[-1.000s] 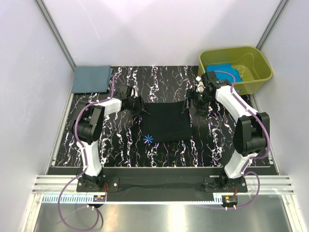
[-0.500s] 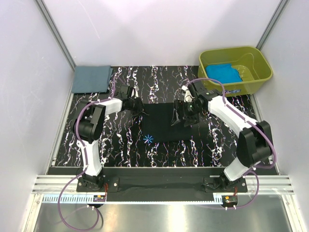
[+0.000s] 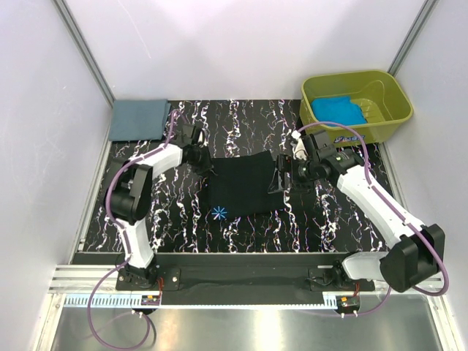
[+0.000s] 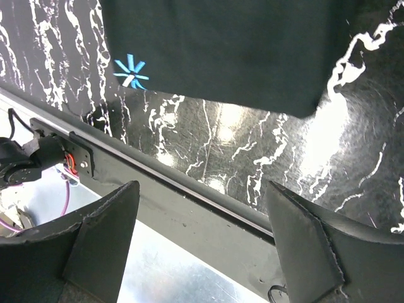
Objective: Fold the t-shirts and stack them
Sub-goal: Neatly place the folded tshirt to the corner
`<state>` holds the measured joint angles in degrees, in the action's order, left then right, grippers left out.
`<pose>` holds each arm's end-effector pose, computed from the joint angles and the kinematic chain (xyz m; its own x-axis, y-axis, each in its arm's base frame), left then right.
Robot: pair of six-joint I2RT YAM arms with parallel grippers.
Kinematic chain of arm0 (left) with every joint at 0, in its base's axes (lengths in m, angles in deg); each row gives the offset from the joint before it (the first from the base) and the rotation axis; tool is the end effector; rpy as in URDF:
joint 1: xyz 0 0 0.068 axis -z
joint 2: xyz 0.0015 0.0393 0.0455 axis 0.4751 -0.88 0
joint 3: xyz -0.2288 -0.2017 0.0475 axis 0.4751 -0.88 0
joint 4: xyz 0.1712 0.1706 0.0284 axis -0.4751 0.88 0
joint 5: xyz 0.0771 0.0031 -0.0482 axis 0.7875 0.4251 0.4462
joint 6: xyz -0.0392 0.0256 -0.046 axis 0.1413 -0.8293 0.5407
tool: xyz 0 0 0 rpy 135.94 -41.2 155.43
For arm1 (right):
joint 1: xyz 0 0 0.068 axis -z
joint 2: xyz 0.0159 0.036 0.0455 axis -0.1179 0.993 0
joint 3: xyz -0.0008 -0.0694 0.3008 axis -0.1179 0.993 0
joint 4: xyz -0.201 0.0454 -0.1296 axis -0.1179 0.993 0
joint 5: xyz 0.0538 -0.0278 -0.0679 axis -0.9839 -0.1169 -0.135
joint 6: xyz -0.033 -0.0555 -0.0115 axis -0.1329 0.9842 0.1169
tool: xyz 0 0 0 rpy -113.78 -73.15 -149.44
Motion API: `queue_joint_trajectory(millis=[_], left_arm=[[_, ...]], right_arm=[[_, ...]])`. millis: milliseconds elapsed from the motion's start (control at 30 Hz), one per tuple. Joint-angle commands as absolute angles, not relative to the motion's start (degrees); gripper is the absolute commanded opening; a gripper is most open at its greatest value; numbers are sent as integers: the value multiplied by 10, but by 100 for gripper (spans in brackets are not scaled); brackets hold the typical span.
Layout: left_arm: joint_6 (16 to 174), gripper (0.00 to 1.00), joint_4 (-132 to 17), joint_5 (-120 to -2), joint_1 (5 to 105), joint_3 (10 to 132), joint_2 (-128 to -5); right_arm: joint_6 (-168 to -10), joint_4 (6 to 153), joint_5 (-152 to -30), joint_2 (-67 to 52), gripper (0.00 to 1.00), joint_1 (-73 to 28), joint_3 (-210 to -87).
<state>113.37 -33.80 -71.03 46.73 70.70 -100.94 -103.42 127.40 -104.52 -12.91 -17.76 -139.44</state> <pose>0.3737 -0.1411 0.1975 -0.9354 -0.1869 -0.3003 -0.0196 0.8751 -0.4835 0.2127 0.1175 0.3266 -0.9177 -0.0503 -0.3941 -0.2520 0.8406 0.4795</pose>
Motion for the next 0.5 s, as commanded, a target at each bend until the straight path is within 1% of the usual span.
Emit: queue_joint_trajectory(millis=[0, 200, 300, 367, 467], left_arm=[[1093, 0, -294, -643, 465, 705, -947], [1070, 0, -278, -627, 465, 721, -943], [1053, 0, -252, -594, 465, 748, -949], [1029, 0, -223, -559, 465, 777, -956], [989, 0, -181, -468, 465, 824, -967]], right_arm=[[-1047, 1282, -1023, -152, 88, -177, -1383], [-1035, 1282, -1017, -140, 87, -177, -1387], [-1030, 1282, -1022, -120, 88, -177, -1400], [-1030, 1281, -1042, -102, 88, -177, -1414], [-1030, 1282, -1054, -83, 87, -177, -1435]])
